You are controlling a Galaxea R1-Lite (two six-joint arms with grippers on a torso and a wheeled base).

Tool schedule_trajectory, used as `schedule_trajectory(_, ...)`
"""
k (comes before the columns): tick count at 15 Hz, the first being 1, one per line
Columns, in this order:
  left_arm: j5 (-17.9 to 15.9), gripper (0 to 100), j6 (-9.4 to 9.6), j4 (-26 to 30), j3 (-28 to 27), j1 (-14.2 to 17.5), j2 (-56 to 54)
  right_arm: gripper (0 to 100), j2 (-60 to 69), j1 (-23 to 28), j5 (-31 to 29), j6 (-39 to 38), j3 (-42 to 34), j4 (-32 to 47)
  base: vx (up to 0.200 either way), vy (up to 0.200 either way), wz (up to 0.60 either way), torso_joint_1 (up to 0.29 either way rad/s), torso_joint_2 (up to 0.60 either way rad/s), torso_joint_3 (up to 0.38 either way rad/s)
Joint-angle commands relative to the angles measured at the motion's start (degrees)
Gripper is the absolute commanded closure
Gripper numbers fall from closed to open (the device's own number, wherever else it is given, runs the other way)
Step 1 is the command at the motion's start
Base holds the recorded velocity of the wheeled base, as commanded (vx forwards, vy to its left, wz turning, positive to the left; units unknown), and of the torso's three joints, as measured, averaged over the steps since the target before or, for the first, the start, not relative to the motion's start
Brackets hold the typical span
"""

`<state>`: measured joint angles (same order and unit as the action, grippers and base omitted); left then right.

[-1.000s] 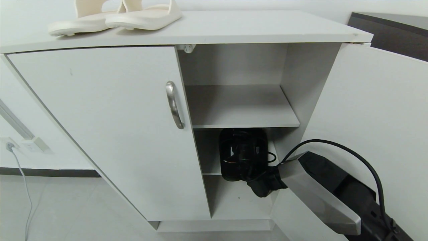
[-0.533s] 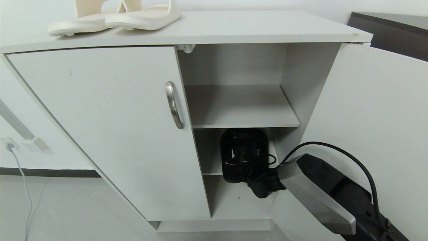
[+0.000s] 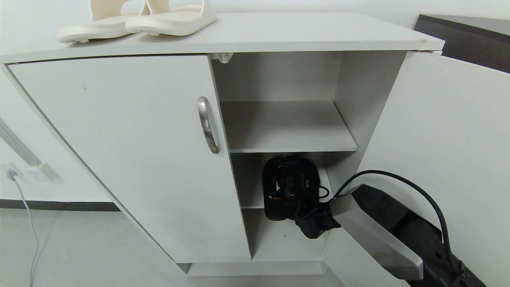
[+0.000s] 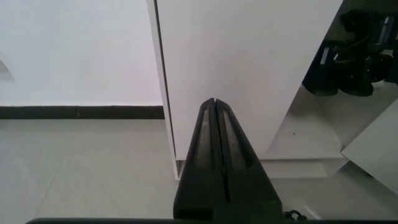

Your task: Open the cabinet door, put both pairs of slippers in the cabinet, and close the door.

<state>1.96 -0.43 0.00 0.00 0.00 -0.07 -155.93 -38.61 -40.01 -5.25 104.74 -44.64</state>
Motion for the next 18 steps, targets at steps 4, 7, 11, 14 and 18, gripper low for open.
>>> schedule_trajectory(4,0.0,100,-0.01,0.0,0.0,0.0,0.1,0,6.8,-2.3,-0.6,0.8,-12.0,-6.1,0.000,0.000,0.00,0.000,0.00,0.000)
schedule_trajectory(7,0.0,100,-0.01,0.0,0.0,0.0,0.1,0,14.1,-4.5,-0.6,1.3,-27.1,-14.0,0.000,0.000,0.00,0.000,0.00,0.000)
schedule_trajectory(11,-0.1,100,-0.01,0.0,0.0,0.0,0.1,0,21.0,-7.5,-0.6,1.2,-44.9,-26.3,0.000,0.000,0.00,0.000,0.00,0.000)
schedule_trajectory(14,-0.1,100,-0.01,0.0,0.0,0.0,0.1,0,24.7,-10.0,-0.6,1.3,-57.5,-35.1,0.000,0.000,0.00,0.000,0.00,0.000)
schedule_trajectory(18,-0.2,100,-0.01,0.0,0.0,0.0,0.1,0,24.6,-11.0,-0.7,1.4,-60.2,-37.8,0.000,0.000,0.00,0.000,0.00,0.000)
